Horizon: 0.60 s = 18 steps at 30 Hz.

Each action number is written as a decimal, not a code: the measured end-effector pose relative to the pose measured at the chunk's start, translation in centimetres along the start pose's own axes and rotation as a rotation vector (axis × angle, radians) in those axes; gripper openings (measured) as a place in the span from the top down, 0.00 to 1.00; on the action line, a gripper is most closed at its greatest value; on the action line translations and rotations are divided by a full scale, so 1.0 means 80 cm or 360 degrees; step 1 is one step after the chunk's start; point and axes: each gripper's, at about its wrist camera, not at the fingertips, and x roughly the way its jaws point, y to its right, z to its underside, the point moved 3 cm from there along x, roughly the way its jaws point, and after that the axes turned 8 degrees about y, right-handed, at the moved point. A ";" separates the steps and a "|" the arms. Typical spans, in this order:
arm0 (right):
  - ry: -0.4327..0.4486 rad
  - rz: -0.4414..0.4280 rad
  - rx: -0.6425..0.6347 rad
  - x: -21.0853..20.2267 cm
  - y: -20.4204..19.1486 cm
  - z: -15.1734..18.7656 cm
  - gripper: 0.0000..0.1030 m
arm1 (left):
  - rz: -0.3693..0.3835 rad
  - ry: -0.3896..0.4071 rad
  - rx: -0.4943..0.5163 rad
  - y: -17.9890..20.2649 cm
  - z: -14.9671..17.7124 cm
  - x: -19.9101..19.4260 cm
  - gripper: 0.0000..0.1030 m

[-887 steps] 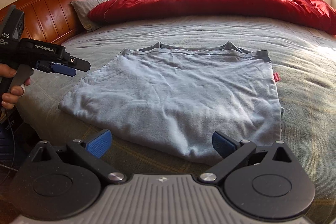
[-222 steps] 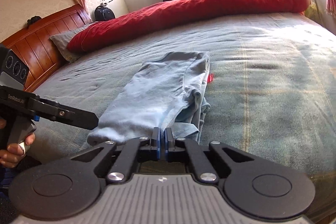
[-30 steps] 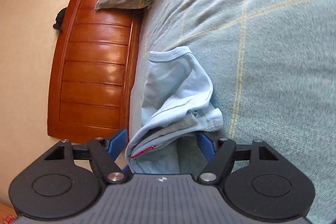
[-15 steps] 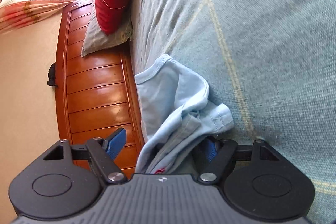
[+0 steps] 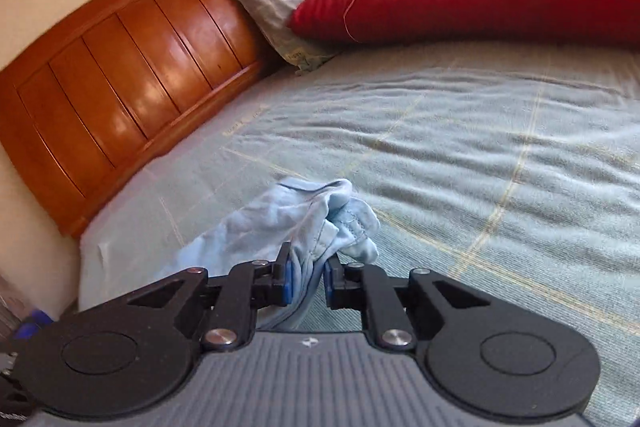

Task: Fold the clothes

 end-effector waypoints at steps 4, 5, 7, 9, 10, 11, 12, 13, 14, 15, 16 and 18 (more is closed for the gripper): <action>-0.0098 0.0065 0.0176 0.004 0.042 0.013 0.69 | 0.0006 -0.0026 0.0026 -0.002 0.000 0.002 0.41; -0.0084 0.0031 0.0283 0.001 0.054 0.012 0.68 | 0.0010 -0.0026 0.0026 -0.003 0.000 0.002 0.40; -0.0054 -0.0041 0.0497 -0.003 0.079 0.011 0.65 | 0.0018 -0.0024 0.0024 -0.005 0.000 0.003 0.39; -0.0048 -0.0038 0.0453 -0.007 0.079 0.000 0.66 | 0.0025 -0.0030 0.0008 -0.006 0.001 0.008 0.35; -0.0046 -0.0035 0.0427 -0.008 0.079 -0.005 0.74 | 0.0026 -0.0035 0.0006 -0.005 0.002 0.010 0.34; -0.0043 -0.0033 0.0402 -0.010 0.078 -0.011 0.81 | 0.0023 -0.0039 0.0011 -0.005 0.002 0.012 0.34; -0.0041 -0.0030 0.0376 -0.011 0.078 -0.017 0.85 | 0.0021 -0.0041 0.0017 -0.004 0.001 0.013 0.34; -0.0039 -0.0028 0.0351 -0.013 0.077 -0.022 0.87 | 0.0019 -0.0042 0.0021 -0.003 -0.001 0.014 0.34; -0.0036 -0.0026 0.0325 -0.015 0.077 -0.028 0.87 | 0.0020 -0.0030 0.0000 -0.004 -0.005 0.011 0.34; -0.0034 -0.0023 0.0299 -0.016 0.077 -0.034 0.85 | 0.0021 -0.0017 -0.0024 -0.005 -0.010 0.009 0.34; -0.0032 -0.0021 0.0274 -0.018 0.076 -0.039 0.84 | 0.0030 -0.0007 -0.0050 -0.008 -0.015 0.006 0.34; -0.0027 -0.0016 0.0223 -0.021 0.075 -0.051 0.81 | 0.0047 0.0004 -0.0070 -0.011 -0.032 0.006 0.35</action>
